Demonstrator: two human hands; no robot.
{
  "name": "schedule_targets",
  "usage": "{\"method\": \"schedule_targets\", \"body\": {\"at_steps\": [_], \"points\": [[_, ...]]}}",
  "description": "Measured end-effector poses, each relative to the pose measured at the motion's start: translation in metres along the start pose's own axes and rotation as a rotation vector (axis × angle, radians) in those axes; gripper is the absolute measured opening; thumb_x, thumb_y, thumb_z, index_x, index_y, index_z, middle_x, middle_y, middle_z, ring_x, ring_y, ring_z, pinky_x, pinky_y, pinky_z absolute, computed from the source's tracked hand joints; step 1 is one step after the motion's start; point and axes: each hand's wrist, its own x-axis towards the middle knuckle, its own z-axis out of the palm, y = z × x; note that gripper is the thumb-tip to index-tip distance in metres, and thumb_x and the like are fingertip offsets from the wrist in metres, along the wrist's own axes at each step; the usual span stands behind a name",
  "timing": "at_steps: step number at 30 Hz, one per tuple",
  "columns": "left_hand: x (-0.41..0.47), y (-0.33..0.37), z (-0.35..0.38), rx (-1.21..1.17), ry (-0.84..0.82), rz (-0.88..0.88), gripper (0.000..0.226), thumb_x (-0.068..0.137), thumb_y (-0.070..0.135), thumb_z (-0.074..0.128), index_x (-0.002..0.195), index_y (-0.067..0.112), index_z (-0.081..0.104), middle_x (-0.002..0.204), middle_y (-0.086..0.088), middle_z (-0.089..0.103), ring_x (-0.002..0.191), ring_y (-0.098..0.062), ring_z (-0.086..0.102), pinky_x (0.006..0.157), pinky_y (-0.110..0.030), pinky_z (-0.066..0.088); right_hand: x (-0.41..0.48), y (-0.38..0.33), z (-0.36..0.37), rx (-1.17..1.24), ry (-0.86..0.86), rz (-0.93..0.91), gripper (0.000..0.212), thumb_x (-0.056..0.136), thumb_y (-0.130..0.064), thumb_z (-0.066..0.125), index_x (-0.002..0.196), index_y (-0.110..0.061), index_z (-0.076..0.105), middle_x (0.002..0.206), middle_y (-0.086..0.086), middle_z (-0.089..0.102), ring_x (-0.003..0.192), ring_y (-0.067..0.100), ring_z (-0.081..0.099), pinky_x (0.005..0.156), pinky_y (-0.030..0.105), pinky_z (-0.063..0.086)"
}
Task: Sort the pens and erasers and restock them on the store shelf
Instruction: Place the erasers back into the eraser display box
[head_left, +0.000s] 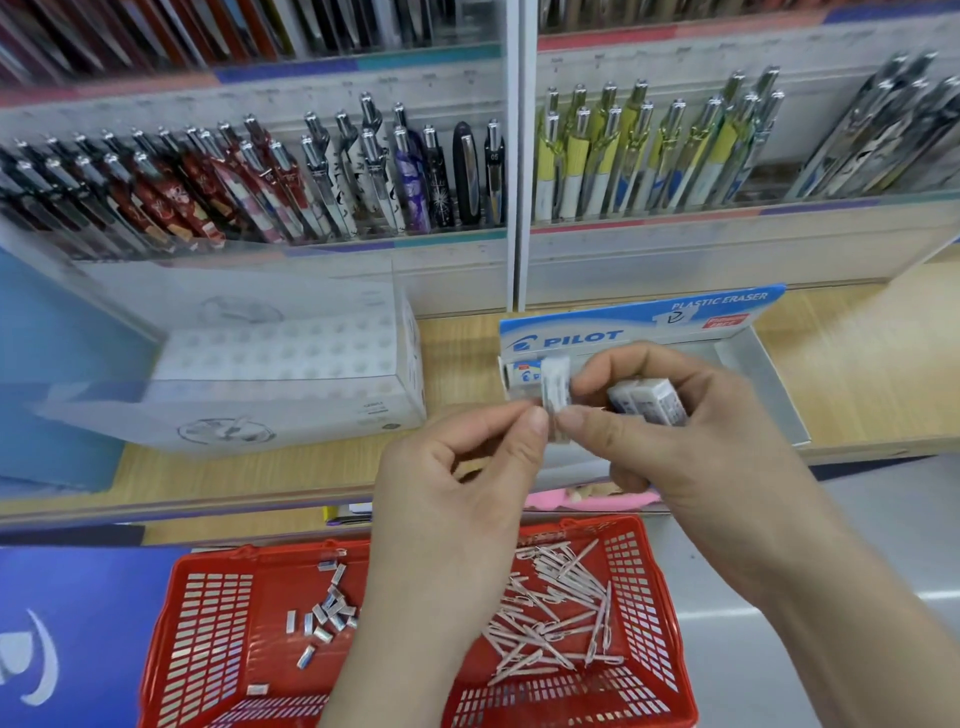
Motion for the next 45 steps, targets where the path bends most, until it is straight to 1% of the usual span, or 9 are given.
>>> {"method": "schedule_targets", "body": {"at_steps": [4, 6, 14, 18, 24, 29, 37, 42, 45], "points": [[0.008, 0.004, -0.002, -0.078, -0.058, -0.077, 0.029, 0.073, 0.032, 0.065, 0.102, 0.029, 0.070, 0.071, -0.005, 0.070, 0.061, -0.011, 0.067, 0.062, -0.025, 0.058, 0.003, -0.002, -0.001, -0.416, -0.019, -0.177, 0.017, 0.074, -0.007, 0.075, 0.076, -0.023, 0.067, 0.067, -0.009, 0.060, 0.053, 0.008, 0.050, 0.049, 0.021, 0.044], [0.012, 0.001, -0.002, -0.016, -0.066, -0.054, 0.017, 0.079, 0.024, 0.068, 0.095, 0.026, 0.071, 0.069, -0.006, 0.069, 0.060, -0.013, 0.068, 0.060, -0.026, 0.058, 0.004, -0.002, 0.000, -0.549, -0.027, -0.245, 0.022, 0.074, -0.009, 0.074, 0.079, -0.029, 0.066, 0.077, -0.016, 0.062, 0.064, 0.008, 0.058, 0.056, 0.019, 0.048], [0.022, -0.014, 0.001, 0.037, -0.026, -0.043, 0.016, 0.086, 0.010, 0.063, 0.088, 0.024, 0.069, 0.065, -0.006, 0.068, 0.055, -0.017, 0.065, 0.059, -0.033, 0.059, 0.015, 0.007, -0.010, -0.675, 0.045, -0.212, 0.022, 0.076, -0.025, 0.076, 0.089, -0.038, 0.064, 0.085, -0.023, 0.061, 0.092, 0.000, 0.053, 0.074, 0.014, 0.046], [0.027, -0.027, 0.002, 0.244, 0.032, 0.061, 0.021, 0.087, 0.013, 0.060, 0.090, 0.031, 0.068, 0.060, 0.006, 0.055, 0.049, -0.003, 0.047, 0.048, -0.014, 0.040, 0.022, 0.013, -0.009, -0.854, 0.080, -0.209, 0.020, 0.078, -0.024, 0.075, 0.095, -0.031, 0.067, 0.091, -0.017, 0.061, 0.085, 0.000, 0.051, 0.069, 0.007, 0.039], [0.030, -0.039, 0.009, 0.317, 0.102, 0.081, 0.026, 0.085, 0.014, 0.060, 0.102, 0.032, 0.066, 0.085, 0.006, 0.066, 0.068, -0.005, 0.061, 0.061, -0.022, 0.050, 0.032, 0.023, 0.001, -0.984, 0.137, -0.237, 0.021, 0.079, -0.021, 0.075, 0.099, -0.022, 0.071, 0.110, -0.002, 0.064, 0.101, 0.019, 0.060, 0.086, 0.029, 0.046], [0.031, -0.039, 0.010, 0.259, 0.115, 0.047, 0.024, 0.083, 0.015, 0.063, 0.100, 0.031, 0.069, 0.071, 0.008, 0.069, 0.055, -0.003, 0.058, 0.055, -0.018, 0.045, 0.036, 0.025, 0.009, -1.003, 0.209, -0.270, 0.019, 0.077, -0.022, 0.076, 0.095, -0.022, 0.069, 0.096, 0.000, 0.067, 0.087, 0.023, 0.060, 0.072, 0.029, 0.043], [0.031, -0.039, 0.008, 0.252, 0.107, 0.026, 0.027, 0.082, 0.017, 0.067, 0.105, 0.033, 0.070, 0.073, 0.007, 0.071, 0.055, -0.001, 0.060, 0.054, -0.014, 0.045, 0.038, 0.027, 0.011, -1.041, 0.224, -0.268, 0.016, 0.071, -0.020, 0.081, 0.080, -0.017, 0.068, 0.084, 0.003, 0.067, 0.074, 0.026, 0.060, 0.063, 0.028, 0.040], [0.030, -0.037, 0.006, 0.292, 0.097, 0.074, 0.025, 0.084, 0.016, 0.066, 0.102, 0.032, 0.069, 0.083, 0.008, 0.071, 0.069, 0.000, 0.065, 0.062, -0.017, 0.051, 0.032, 0.017, 0.003, -0.749, 0.225, -0.136, 0.011, 0.079, -0.026, 0.074, 0.088, -0.023, 0.068, 0.089, -0.009, 0.064, 0.081, 0.008, 0.059, 0.072, 0.025, 0.050], [0.024, -0.031, 0.003, 0.318, 0.119, 0.184, 0.024, 0.085, 0.016, 0.065, 0.104, 0.030, 0.068, 0.098, 0.015, 0.064, 0.082, -0.004, 0.064, 0.070, -0.024, 0.056, 0.021, 0.000, -0.004, 0.048, 0.169, 0.120, 0.011, 0.085, -0.016, 0.065, 0.092, -0.017, 0.074, 0.078, -0.003, 0.066, 0.069, 0.006, 0.059, 0.058, 0.020, 0.048]]}}
